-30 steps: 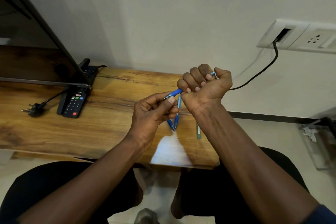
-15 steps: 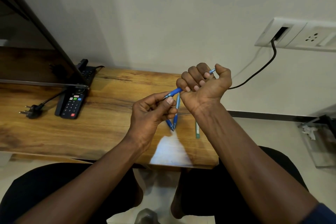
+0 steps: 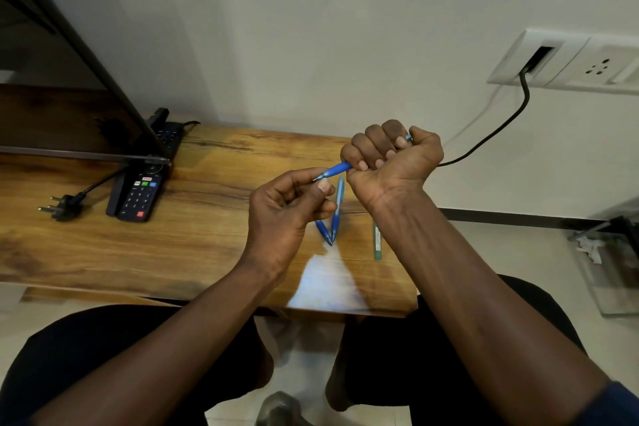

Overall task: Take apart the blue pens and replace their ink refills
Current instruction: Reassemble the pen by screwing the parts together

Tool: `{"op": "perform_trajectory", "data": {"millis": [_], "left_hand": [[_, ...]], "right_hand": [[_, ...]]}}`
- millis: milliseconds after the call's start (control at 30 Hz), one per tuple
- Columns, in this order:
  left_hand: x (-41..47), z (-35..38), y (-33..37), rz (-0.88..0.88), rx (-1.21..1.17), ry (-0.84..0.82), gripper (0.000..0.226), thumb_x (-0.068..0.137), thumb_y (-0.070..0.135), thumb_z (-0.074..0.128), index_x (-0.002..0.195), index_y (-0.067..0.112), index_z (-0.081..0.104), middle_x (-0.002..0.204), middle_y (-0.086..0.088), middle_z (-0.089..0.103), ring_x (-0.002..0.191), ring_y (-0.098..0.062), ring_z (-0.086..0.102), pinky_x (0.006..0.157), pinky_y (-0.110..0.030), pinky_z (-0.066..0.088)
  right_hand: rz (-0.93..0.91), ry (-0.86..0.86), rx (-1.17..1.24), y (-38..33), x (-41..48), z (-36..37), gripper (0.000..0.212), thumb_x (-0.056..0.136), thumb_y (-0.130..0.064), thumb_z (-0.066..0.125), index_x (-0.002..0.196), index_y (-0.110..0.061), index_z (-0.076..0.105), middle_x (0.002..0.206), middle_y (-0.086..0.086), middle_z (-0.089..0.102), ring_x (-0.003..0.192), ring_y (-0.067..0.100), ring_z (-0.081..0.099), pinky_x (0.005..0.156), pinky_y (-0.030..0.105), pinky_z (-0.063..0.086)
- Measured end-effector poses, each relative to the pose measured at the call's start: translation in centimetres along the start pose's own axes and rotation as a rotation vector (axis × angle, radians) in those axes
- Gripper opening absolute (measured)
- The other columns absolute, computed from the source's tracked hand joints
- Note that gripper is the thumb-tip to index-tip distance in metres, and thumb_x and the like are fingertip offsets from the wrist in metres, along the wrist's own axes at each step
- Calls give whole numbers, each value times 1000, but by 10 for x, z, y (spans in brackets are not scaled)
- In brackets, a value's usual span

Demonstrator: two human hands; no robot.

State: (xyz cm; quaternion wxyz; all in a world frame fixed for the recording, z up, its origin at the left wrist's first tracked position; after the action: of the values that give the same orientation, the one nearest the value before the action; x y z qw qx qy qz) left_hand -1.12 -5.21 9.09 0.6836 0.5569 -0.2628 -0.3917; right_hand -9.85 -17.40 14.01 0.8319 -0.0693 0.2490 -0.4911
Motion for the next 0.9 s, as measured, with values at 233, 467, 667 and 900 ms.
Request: {"op": "perform_trajectory", "data": {"millis": [233, 467, 667, 900], "left_hand": [[-3, 0, 2, 33, -7, 116, 12, 88, 4, 80, 96, 8, 71, 87, -12, 78, 70, -21, 77, 70, -30, 62], [-4, 0, 4, 33, 0, 118, 12, 89, 4, 79, 96, 9, 71, 83, -7, 78, 69, -18, 76, 69, -29, 63], [-5, 0, 5, 25, 1, 108, 12, 89, 5, 78, 99, 9, 73, 88, -11, 79, 69, -18, 76, 69, -28, 62], [-5, 0, 6, 32, 2, 101, 13, 89, 4, 78, 100, 8, 74, 88, -9, 79, 71, -19, 76, 69, -28, 63]], "right_hand": [[-18, 23, 8, 1, 1, -2, 32, 85, -28, 30, 54, -20, 28, 45, -5, 18, 38, 12, 14, 45, 20, 16], [-7, 5, 11, 1, 2, -2, 35, 89, -29, 28, 55, -20, 29, 45, -6, 18, 38, 12, 15, 46, 21, 15], [25, -30, 23, 2, 2, -3, 37, 88, -36, 32, 54, -20, 31, 45, -6, 20, 38, 11, 15, 46, 22, 15], [15, -14, 32, 2, 1, -2, 36, 90, -36, 30, 58, -20, 28, 45, -6, 19, 38, 11, 15, 45, 21, 16]]}}
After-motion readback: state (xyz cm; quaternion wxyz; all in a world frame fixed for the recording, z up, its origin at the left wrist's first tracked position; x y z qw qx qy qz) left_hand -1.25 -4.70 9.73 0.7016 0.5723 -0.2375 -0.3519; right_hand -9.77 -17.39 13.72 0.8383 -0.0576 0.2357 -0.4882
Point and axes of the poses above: each hand's wrist, its own x-axis towards the middle knuckle, its own z-axis out of the palm, y = z × x, the point moved 1 cm from there along x, towards the middle knuckle
